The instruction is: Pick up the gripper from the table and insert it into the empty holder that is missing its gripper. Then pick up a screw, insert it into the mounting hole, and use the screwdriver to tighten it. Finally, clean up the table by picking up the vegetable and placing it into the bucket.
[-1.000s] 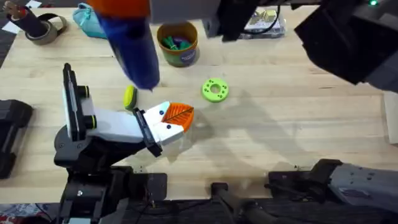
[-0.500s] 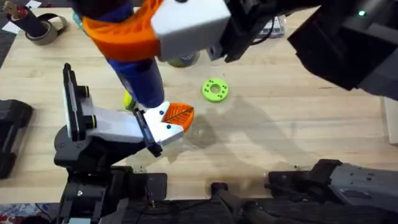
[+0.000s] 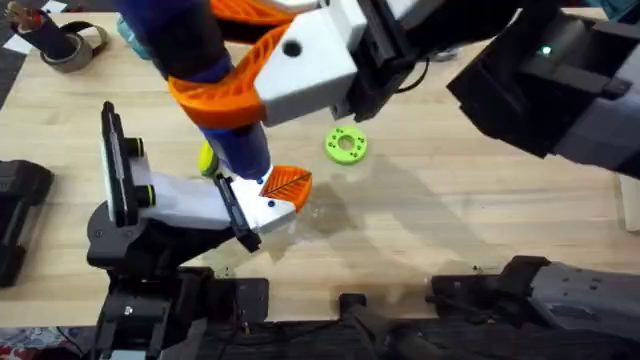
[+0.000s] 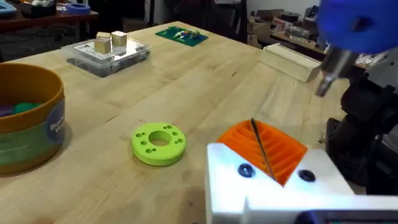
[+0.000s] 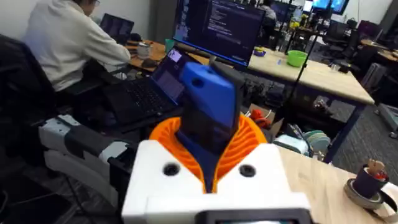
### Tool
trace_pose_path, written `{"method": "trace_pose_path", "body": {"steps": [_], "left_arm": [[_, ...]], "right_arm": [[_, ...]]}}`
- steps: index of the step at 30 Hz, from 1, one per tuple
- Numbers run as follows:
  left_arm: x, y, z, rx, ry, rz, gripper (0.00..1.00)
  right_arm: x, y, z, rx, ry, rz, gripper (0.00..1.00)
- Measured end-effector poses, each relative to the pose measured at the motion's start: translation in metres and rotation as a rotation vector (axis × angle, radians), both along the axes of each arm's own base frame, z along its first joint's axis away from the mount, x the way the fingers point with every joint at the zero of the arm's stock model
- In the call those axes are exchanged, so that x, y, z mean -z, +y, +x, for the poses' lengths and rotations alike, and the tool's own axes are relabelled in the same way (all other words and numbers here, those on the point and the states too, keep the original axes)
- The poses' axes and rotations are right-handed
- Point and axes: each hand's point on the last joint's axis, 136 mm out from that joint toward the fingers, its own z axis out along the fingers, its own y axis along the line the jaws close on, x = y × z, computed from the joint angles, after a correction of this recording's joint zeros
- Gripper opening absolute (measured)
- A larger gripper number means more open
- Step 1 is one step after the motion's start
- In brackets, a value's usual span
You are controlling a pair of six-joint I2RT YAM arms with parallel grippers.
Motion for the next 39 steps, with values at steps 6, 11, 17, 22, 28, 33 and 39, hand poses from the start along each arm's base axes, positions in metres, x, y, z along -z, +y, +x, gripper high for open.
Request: {"method": "trace_pose_path", "body": {"steps": [6,11,17,22,28,33,39], "left_arm": [[0.000,0.000,0.000,0.000,0.000,0.000,0.011],[0.000,0.000,0.000,0.000,0.000,0.000,0.011],[0.000,0.000,0.000,0.000,0.000,0.000,0.011],[0.000,0.000,0.000,0.000,0.000,0.000,0.011],[0.000,0.000,0.000,0.000,0.000,0.000,0.011],[0.000,0.000,0.000,0.000,0.000,0.000,0.011],[0.000,0.000,0.000,0.000,0.000,0.000,0.011]], "right_arm": [[0.002,0.001,0.001,0.003,-0.005,0.000,0.046],[0.008,0.005,0.007,0.010,0.005,-0.009,0.044],[0.017,0.011,0.013,0.017,0.016,-0.019,0.046],[0.018,0.011,0.014,0.021,0.016,-0.018,0.046],[0.024,0.015,0.018,0.024,0.024,-0.026,0.045],[0.028,0.017,0.021,0.032,0.034,-0.033,0.046],[0.038,0.017,0.024,0.047,0.054,-0.047,0.046]]}}
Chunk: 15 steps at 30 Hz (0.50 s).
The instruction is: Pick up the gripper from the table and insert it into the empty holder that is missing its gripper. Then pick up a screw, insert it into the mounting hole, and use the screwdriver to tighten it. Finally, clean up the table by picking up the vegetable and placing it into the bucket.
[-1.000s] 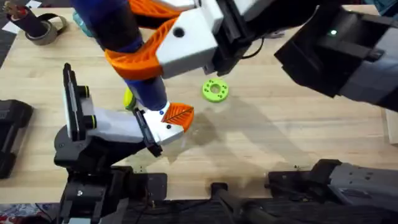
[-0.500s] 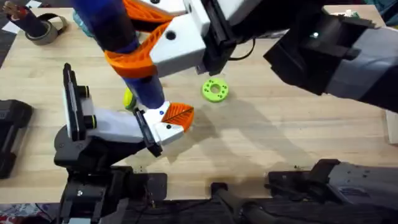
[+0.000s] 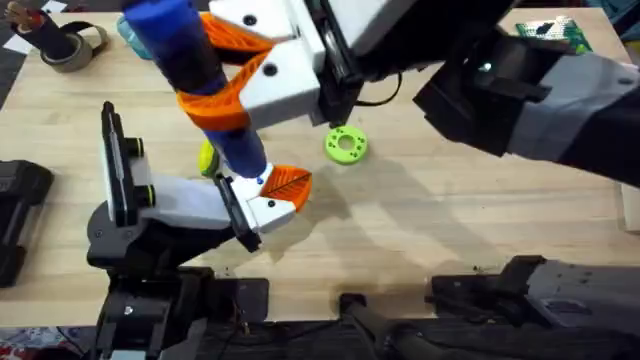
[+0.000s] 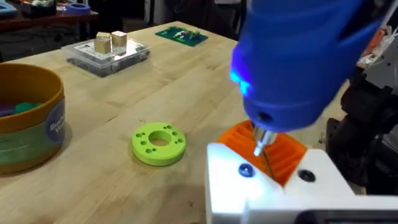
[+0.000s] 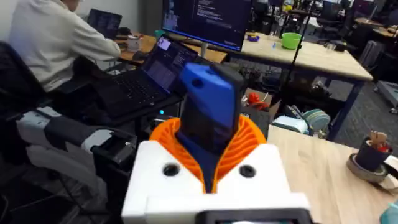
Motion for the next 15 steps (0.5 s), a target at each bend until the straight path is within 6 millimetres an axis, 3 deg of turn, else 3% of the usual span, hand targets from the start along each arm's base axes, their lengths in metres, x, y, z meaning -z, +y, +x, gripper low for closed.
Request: {"method": "trace_pose_path", "body": {"steps": [15], "left_arm": [[0.0000,0.0000,0.0000,0.000,0.000,0.000,0.011]], "right_arm": [[0.0055,0.0038,0.0049,0.008,-0.004,0.006,0.045]]}}
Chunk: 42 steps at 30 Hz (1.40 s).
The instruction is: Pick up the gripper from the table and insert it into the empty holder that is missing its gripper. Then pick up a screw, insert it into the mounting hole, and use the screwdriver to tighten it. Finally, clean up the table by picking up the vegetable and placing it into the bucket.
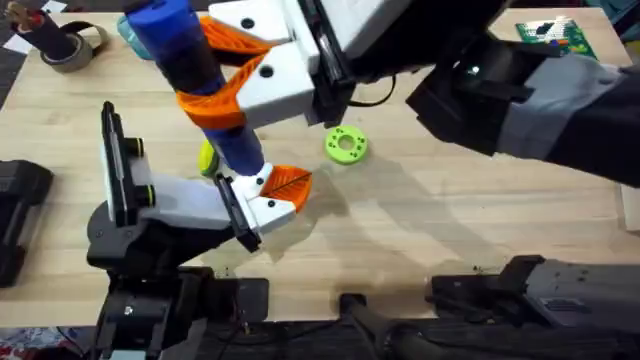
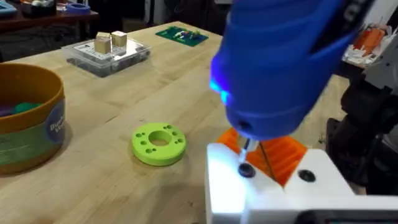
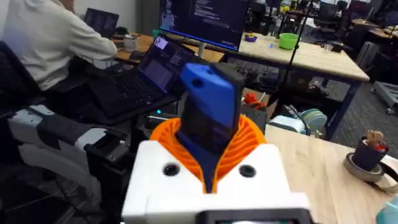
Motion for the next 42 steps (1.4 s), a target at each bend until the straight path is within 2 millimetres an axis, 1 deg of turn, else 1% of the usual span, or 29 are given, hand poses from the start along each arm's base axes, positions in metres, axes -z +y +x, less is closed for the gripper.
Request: {"method": "trace_pose_path", "body": {"steps": [34,42], "left_arm": [[0.0000,0.0000,0.0000,0.000,0.000,0.000,0.011],[0.0004,0.0000,0.0000,0.000,0.003,0.000,0.011]], "right_arm": [[0.0052,-0.0004,0.0032,0.007,0.032,-0.013,0.046],[0.0091,-0.0009,0.0028,0.007,0.034,-0.014,0.046]]}}
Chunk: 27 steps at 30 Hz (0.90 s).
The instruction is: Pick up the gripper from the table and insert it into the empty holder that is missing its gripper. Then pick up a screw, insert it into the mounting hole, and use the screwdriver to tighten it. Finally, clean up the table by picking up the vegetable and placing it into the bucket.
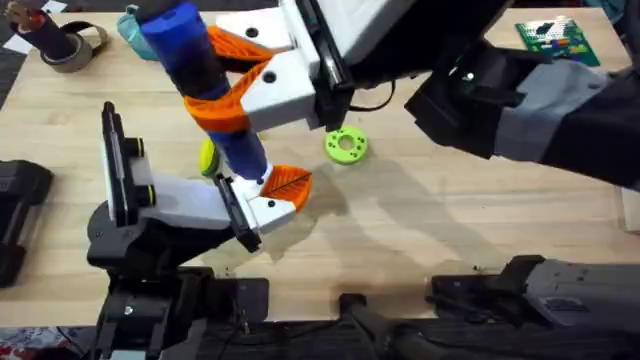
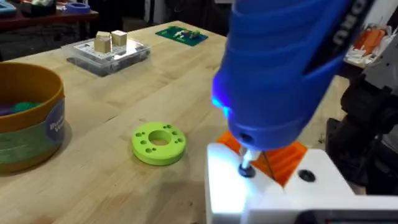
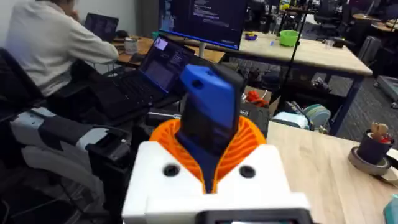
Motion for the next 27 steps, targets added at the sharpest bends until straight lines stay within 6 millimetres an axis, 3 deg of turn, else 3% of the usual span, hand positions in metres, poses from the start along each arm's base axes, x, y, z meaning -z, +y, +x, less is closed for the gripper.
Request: {"method": "trace_pose_path", "body": {"steps": [27], "left_arm": [[0.0005,0.0000,0.0000,0.000,0.003,0.000,0.011]], "right_arm": [[0.0034,-0.0002,0.0001,0.002,0.018,-0.006,0.045]]}}
